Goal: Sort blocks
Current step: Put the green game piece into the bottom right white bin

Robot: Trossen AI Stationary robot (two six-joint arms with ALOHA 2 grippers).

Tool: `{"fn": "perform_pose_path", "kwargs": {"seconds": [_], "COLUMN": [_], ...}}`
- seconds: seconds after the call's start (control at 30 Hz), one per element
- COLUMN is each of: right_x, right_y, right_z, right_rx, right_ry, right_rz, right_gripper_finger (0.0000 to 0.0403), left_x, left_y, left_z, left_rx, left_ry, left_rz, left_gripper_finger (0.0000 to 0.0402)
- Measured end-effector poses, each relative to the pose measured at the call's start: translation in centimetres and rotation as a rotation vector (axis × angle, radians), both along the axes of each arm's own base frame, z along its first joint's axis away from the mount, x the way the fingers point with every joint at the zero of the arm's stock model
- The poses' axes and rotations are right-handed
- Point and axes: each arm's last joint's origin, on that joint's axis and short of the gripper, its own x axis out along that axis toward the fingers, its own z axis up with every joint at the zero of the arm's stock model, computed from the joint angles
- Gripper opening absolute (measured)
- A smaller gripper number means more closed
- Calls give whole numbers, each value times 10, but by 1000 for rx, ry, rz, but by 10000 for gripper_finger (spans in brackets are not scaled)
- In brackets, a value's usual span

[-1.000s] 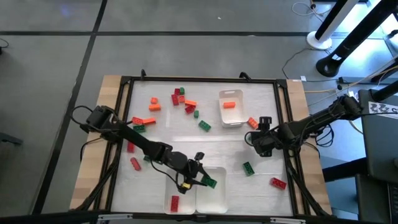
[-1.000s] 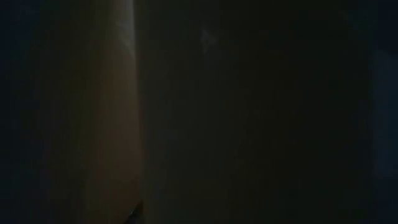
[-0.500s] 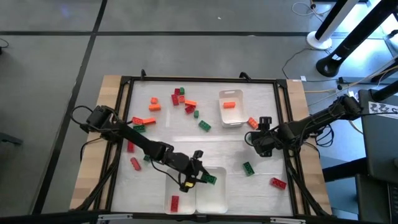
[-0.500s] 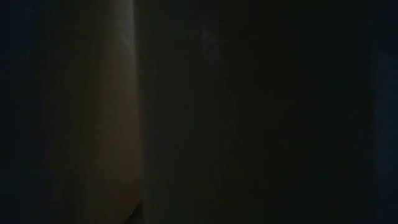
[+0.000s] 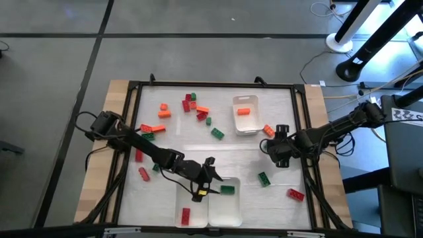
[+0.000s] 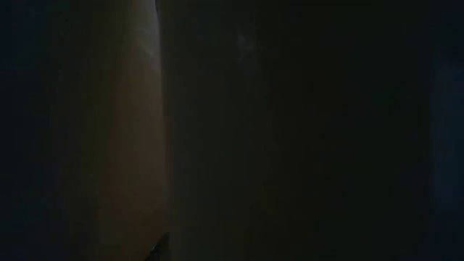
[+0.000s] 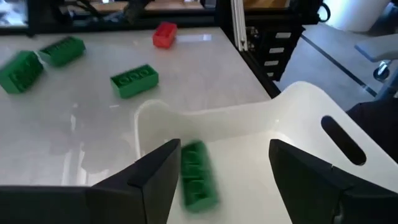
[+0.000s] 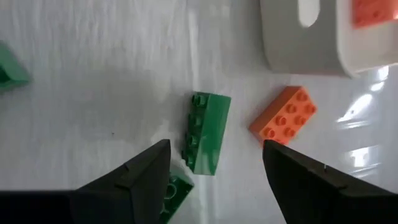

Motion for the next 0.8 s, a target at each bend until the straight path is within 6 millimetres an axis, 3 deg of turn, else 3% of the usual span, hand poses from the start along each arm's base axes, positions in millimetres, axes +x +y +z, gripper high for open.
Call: {"fn": "perform_pose_path", "kwargs": {"seconds": [0.33,0.67,0.8], "right_x": [-2,-4,-9], "right_y": [-33,-44,-46], "right_z": [-26,-56,-64], "right_rx": [74,186,196], "right_ry": [74,18,36], "right_rz": [-135,-153,-161], "right_gripper_finger": [253,252,233], "left_x": [-4,-7,-11], "left_y": [2,3,6], "left_z": [8,3,13], "left_rx": [25,49,47], "left_ry": [6,58,62], "left_rz": [-10,-12,-7], "left_gripper_finger": [234,234,234]}}
